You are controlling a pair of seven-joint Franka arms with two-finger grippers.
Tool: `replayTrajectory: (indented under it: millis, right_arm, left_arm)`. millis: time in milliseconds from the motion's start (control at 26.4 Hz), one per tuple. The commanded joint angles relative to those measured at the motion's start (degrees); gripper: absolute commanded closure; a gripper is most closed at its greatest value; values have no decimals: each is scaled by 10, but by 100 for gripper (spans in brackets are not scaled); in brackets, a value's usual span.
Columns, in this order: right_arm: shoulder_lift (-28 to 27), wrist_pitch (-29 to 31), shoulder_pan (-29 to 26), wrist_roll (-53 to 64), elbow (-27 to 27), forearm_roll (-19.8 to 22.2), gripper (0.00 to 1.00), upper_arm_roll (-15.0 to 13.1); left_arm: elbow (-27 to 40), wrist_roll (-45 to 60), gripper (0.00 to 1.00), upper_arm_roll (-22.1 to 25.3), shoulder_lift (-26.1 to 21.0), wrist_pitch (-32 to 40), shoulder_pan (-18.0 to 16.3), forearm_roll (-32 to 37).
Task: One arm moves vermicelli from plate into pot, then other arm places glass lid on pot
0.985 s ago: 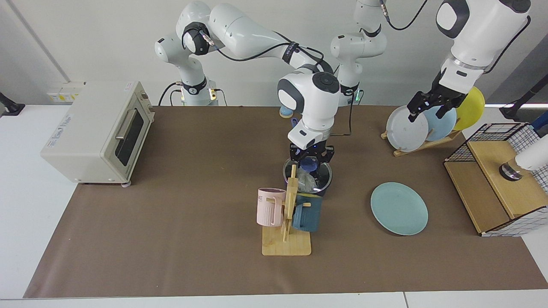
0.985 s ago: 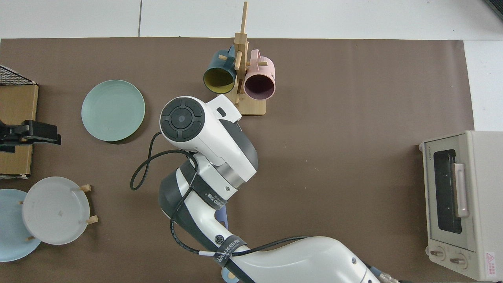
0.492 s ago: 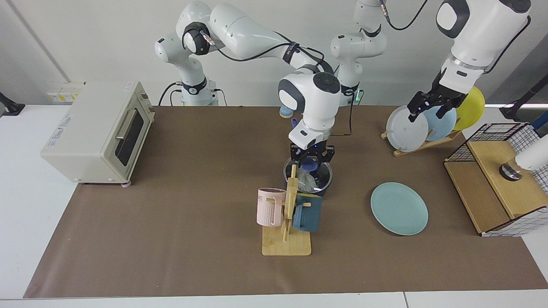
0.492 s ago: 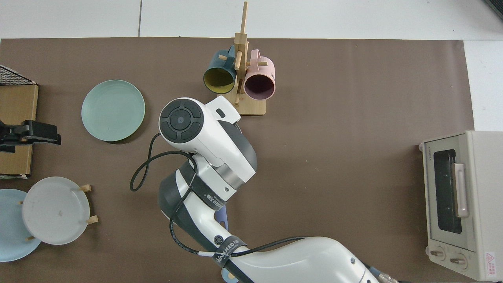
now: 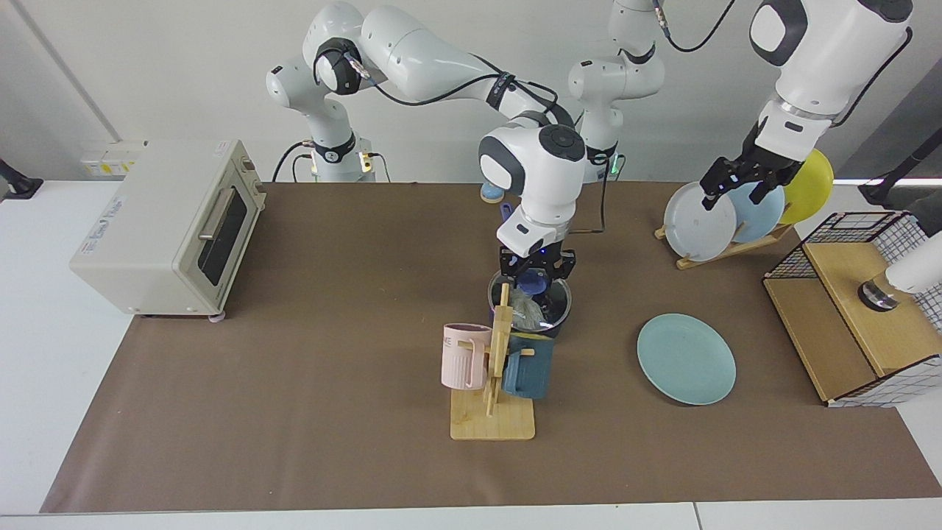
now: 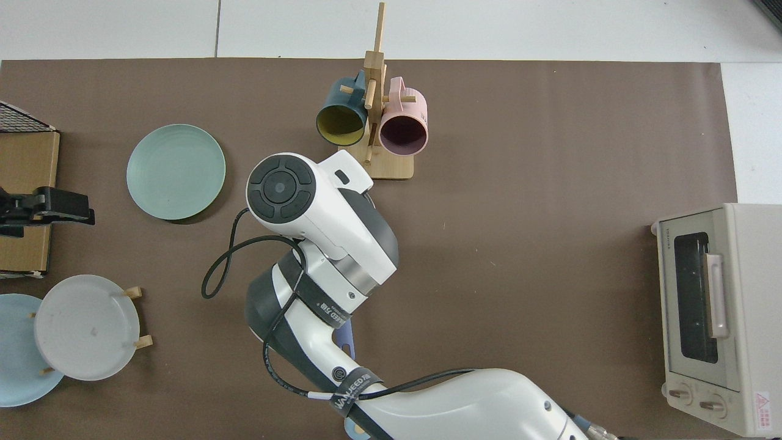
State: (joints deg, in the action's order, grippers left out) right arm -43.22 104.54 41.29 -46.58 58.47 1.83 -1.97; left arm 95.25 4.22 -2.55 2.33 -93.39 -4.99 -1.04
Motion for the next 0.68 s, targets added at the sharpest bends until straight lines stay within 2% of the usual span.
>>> replayTrajectory:
  millis: [0, 76, 152, 189, 265, 644]
  right_arm:
    - [7, 4, -3, 18, 7, -6, 100, 3]
    - [7, 4, -3, 17, 7, -6, 100, 3]
    - [7, 3, -4, 18, 7, -7, 75, 3]
    - [7, 3, -5, 18, 7, -7, 59, 3]
    - [7, 2, -4, 18, 8, -6, 1, 3]
    - [7, 2, -2, 17, 7, -6, 0, 3]
  left_arm:
    - [11, -3, 0, -4, 9, 1, -6, 5]
    - [11, -3, 0, -4, 9, 2, -6, 5]
    - [11, -3, 0, -4, 9, 2, -6, 5]
    - [11, -3, 0, -4, 9, 2, -6, 4]
    - [11, -3, 0, -4, 10, 2, -6, 4]
    - [11, -2, 0, -4, 9, 2, -6, 4]
